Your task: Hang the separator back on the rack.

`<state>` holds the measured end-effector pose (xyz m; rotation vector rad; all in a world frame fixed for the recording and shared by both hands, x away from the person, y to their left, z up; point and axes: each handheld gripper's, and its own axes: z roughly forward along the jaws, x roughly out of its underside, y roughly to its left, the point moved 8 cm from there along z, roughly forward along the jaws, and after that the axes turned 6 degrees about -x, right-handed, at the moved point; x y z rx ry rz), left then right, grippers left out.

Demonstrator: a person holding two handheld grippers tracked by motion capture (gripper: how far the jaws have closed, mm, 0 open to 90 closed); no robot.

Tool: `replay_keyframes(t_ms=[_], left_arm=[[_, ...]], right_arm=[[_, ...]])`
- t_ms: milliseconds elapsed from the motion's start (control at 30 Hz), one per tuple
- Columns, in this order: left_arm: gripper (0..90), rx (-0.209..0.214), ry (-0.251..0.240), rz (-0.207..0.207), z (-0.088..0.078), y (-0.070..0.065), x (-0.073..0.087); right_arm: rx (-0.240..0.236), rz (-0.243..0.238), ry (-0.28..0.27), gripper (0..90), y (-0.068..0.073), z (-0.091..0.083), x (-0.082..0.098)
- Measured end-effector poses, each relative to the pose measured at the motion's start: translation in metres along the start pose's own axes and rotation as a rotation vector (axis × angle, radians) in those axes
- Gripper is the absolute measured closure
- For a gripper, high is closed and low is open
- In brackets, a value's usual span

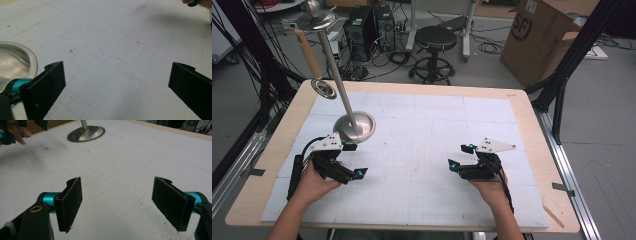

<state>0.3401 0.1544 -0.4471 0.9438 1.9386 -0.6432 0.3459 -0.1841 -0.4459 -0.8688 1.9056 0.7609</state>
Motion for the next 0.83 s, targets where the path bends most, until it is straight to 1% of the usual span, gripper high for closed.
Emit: replay_keyframes(t_ms=[200,333,467,700,767,833], left_arm=[[1.7,0.004,-0.004,0.002,0.0007,0.0,-0.0004],[1.7,0.001,-0.003,-0.001,0.0002,0.0006,-0.0001],[1.7,0.0,-0.007,0.0,-0.0016,0.0019,-0.0006],[1.6,0.005,-0.001,-0.002,-0.0001,0.0003,0.0],[1.7,0.005,0.005,0.005,-0.0003,0.0004,0.0004],[1.7,0.006,0.0,-0.002,0.0,-0.0003,0.0]], right_arm=[[0.004,-0.001,-0.002,23.4,-0.0003,-0.0017,0.0006],[0.005,0.002,0.009,23.4,0.0003,-0.0011,0.0019],[0.004,-0.006,0.007,23.4,0.0002,-0.0008,0.0018],[0.005,0.0,0.008,23.4,0.0,-0.0007,0.0025],[0.005,-0.004,0.009,23.4,-0.0001,-0.0005,0.0026],[0.005,-0.002,0.009,23.4,-0.0001,-0.0008,0.0026]])
